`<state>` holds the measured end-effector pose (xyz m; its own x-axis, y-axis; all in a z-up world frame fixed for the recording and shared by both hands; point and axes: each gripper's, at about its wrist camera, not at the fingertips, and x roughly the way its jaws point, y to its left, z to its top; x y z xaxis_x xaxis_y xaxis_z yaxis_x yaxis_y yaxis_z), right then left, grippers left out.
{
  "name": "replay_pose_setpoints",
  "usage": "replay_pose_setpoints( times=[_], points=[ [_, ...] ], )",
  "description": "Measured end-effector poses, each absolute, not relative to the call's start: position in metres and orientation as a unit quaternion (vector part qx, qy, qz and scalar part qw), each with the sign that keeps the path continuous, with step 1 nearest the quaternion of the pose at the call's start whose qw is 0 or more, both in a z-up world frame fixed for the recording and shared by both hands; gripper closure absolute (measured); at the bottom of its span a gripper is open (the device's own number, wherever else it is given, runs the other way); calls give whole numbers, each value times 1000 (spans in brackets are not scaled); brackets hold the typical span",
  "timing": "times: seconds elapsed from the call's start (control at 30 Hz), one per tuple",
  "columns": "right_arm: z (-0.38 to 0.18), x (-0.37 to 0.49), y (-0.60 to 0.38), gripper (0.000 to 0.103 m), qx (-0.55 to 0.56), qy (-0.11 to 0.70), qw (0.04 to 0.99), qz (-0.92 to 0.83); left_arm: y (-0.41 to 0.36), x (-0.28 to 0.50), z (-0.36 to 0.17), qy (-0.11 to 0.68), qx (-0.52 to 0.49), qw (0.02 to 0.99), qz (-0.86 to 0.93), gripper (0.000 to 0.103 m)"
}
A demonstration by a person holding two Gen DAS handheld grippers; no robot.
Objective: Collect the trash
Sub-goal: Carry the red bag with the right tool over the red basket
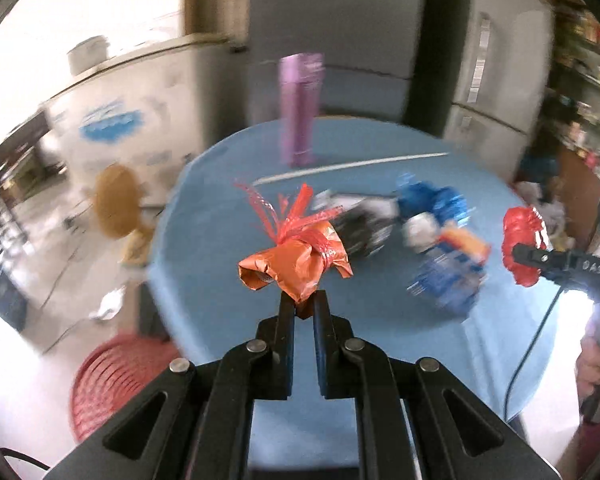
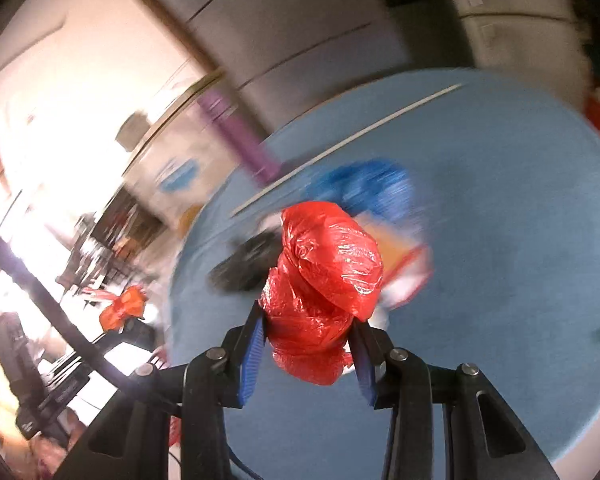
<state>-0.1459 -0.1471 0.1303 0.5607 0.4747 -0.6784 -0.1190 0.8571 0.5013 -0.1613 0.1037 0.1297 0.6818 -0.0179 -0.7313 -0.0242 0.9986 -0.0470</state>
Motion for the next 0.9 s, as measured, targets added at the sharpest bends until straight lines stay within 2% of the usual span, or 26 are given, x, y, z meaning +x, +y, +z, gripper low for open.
replay_pose_setpoints(
  times=[0.4, 0.67, 0.7, 0.77, 0.83, 0.9],
  points=[
    [86, -146, 82, 61, 107, 533, 757, 363, 239, -250, 48, 496, -113, 853, 116, 94],
    [41, -140, 185, 58, 55, 579, 708, 400, 268, -269, 12, 521, -137, 829, 148, 93],
    [35, -139, 194, 56, 51, 583, 707, 398, 271, -271, 10, 522, -133, 828, 155, 93],
    [26, -138, 206, 42, 48, 590, 702, 396, 276, -274, 7, 523, -129, 825, 169, 92],
    [18, -139, 209, 37, 55, 595, 696, 398, 279, -277, 6, 522, -128, 824, 177, 89],
    [16, -140, 213, 37, 54, 593, 697, 398, 284, -276, 5, 522, -124, 823, 188, 86]
  ],
)
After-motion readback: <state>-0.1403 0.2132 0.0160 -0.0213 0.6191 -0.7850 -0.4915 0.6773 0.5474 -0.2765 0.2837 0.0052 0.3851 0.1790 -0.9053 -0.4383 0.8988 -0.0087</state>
